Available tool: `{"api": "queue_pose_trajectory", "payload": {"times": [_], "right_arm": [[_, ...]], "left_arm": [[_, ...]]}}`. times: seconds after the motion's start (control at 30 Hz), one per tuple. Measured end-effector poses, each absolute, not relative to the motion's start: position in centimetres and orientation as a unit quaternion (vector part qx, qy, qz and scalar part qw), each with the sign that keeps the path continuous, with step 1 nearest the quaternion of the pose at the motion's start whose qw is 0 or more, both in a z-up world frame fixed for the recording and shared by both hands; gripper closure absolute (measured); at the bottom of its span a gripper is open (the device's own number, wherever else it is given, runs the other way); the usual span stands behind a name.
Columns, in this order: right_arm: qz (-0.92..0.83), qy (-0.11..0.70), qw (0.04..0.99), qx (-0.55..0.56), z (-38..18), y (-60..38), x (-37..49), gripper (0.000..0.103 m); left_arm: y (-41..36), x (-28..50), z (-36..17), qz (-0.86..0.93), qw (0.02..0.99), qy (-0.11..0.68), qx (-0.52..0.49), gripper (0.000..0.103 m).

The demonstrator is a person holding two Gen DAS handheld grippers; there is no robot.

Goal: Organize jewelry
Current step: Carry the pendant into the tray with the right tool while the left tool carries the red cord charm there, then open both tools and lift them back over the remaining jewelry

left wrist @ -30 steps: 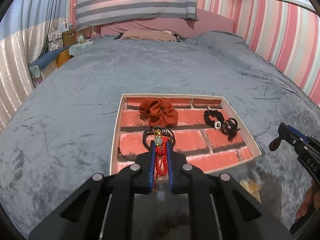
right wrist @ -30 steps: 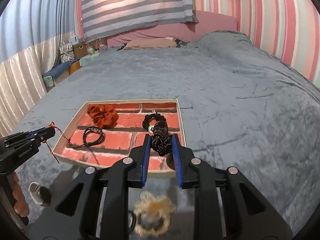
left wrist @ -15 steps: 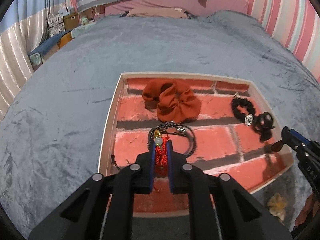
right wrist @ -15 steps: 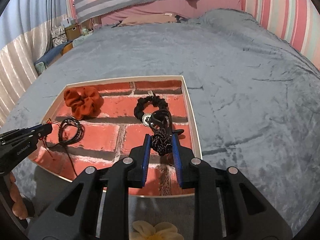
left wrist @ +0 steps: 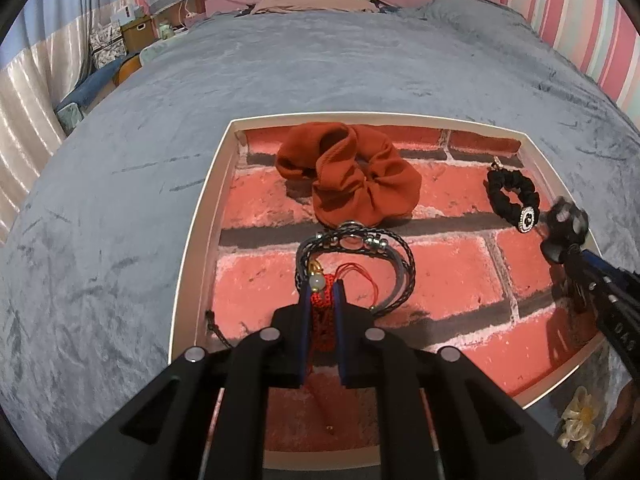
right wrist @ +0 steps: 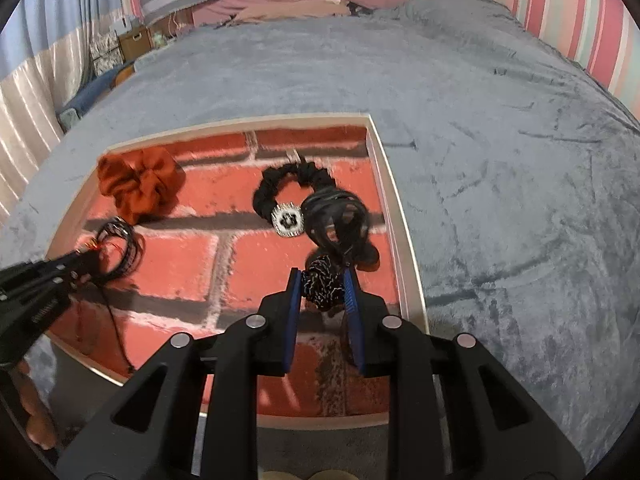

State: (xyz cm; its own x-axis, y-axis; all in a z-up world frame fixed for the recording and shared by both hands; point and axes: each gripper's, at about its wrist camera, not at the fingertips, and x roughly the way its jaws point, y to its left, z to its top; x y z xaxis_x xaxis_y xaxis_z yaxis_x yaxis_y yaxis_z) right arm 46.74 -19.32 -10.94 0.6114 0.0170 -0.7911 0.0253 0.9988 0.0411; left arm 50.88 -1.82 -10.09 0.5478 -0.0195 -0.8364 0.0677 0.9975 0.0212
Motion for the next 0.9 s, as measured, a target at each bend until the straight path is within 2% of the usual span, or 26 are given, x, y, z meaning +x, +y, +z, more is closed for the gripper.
{"api": "queue_pose_trajectory", "payload": {"times": [0.3,0.37,0.43,0.47,0.53,0.6,0.7,0.9], "right_arm": [[-0.002,0.451,0.892,0.025,-11.5,-19.5,47.0,0.078],[0.003,0.453,0.891,0.032,-11.5,-19.7,46.9,0.072],[0.007,0.45,0.893,0.035,-11.2,-19.9,46.7,0.06],[0.007,0.444,0.895,0.036,-10.8,-20.1,46.4,0.056],[0.011,0.435,0.899,0.045,-10.2,-20.4,45.9,0.047],[0.016,0.424,0.904,0.054,-9.1,-20.8,45.2,0.042],[0.017,0.408,0.911,0.048,-7.8,-20.9,44.1,0.029],[0.01,0.369,0.929,0.039,-5.6,-21.1,40.8,0.006]], "left_arm": [[-2.5,51.2,-10.5,-0.019,0.875,0.482,0.039,0.088],[-2.2,51.1,-10.6,-0.019,0.872,0.487,0.031,0.088],[-2.1,50.9,-10.4,-0.018,0.872,0.488,0.028,0.088],[-2.0,50.7,-10.2,-0.018,0.873,0.487,0.027,0.085],[-2.0,50.2,-9.4,-0.015,0.878,0.478,0.03,0.058],[-2.0,49.4,-8.2,-0.011,0.887,0.46,0.037,0.05],[-2.1,48.4,-6.6,-0.019,0.895,0.444,0.039,0.048],[-1.3,44.9,-2.5,-0.03,0.918,0.394,0.038,0.02]]}}
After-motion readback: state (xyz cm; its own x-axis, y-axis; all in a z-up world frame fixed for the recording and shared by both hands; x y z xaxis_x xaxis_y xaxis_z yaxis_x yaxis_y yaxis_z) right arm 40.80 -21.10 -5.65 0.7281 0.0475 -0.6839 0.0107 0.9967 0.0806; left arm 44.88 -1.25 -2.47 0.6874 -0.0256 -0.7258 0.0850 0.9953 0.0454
